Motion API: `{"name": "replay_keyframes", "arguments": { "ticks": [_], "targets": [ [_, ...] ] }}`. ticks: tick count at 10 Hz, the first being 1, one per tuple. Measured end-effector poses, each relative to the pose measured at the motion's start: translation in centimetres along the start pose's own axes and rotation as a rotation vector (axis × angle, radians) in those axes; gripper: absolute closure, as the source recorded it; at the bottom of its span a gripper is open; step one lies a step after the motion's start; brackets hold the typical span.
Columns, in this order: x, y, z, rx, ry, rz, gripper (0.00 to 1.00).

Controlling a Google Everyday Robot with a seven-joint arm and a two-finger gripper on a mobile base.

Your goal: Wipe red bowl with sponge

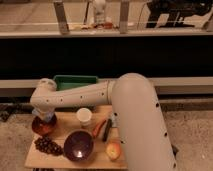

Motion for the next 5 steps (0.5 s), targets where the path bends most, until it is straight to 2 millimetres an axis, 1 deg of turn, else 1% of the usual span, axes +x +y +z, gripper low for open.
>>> {"name": "replay_keyframes", "arguments": {
  "ticks": [3,5],
  "targets": [
    [0.2,-1.4,0.8,0.069,0.007,-0.014,1.00],
    [0.0,-2.4,0.9,0.114,0.013,-0.021,1.00]
  ]
}}
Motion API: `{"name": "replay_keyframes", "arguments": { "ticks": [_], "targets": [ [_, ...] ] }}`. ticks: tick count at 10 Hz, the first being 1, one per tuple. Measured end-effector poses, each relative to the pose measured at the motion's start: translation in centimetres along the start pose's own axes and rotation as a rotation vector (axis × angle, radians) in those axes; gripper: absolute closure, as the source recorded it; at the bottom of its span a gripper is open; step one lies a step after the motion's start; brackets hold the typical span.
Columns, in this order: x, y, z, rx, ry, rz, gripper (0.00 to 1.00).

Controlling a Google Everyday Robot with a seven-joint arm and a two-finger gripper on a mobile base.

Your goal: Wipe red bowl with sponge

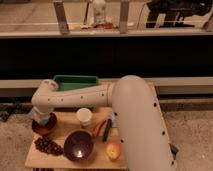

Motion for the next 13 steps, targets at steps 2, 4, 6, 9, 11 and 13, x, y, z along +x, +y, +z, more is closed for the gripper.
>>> {"name": "replay_keyframes", "arguments": {
  "ticks": [2,4,6,9,11,13],
  "targets": [
    [0.0,-1.8,0.2,0.019,-0.011,-0.031,1.00],
    [-0.1,-3.8,0.7,0.036,-0.037,-0.064,1.00],
    [-0.9,-3.9,0.3,0.022,-0.049,-0.053,1.00],
    [-1.4,-3.4,-1.0,-0.060,-0.053,-0.039,1.00],
    [-1.3,-3.3,-1.1,-0.118,-0.092,-0.043,1.00],
    [-1.5,-2.8,-1.0,-0.134,-0.119,-0.031,1.00]
  ]
}}
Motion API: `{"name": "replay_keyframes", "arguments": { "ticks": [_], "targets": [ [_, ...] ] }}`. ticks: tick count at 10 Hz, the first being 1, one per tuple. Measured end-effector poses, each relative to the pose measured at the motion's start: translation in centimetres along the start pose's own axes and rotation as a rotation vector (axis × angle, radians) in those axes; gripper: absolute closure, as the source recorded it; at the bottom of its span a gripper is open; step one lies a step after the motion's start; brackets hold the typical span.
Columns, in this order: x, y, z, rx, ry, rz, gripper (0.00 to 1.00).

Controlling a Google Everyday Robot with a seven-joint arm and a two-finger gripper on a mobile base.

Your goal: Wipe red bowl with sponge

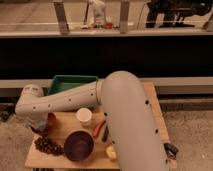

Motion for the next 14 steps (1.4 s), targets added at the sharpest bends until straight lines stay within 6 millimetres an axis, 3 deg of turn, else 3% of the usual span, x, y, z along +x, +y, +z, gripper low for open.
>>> {"name": "replay_keyframes", "arguments": {
  "ticks": [6,14],
  "targets": [
    [-1.4,2.8,-0.2,0.070,-0.064,0.028,1.00],
    [0.6,6.0,0.7,0.100,-0.031,-0.013,1.00]
  ]
}}
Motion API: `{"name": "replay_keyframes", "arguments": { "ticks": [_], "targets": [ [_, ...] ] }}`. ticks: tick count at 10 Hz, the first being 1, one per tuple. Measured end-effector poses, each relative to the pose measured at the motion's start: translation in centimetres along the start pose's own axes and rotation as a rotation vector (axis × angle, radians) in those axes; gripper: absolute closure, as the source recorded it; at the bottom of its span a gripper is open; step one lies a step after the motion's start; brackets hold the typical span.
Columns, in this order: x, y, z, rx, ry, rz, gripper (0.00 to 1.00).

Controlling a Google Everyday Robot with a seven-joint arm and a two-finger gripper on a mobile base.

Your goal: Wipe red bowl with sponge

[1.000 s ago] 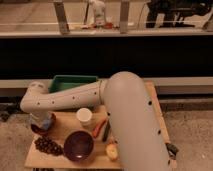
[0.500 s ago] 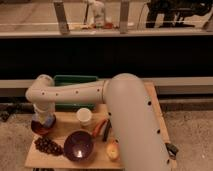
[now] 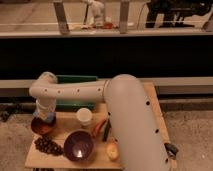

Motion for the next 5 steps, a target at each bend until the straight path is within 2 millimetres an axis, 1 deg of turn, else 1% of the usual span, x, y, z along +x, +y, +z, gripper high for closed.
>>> {"name": "replay_keyframes", "arguments": {
  "ticks": [1,3,5],
  "targets": [
    [0.2,0.2,0.2,0.008,0.012,-0.008,1.00],
    [1.0,-0.4,0.9,0.064,0.033,-0.034,1.00],
    [1.6,-1.8,1.3,0.104,0.040,-0.069,1.00]
  ]
}}
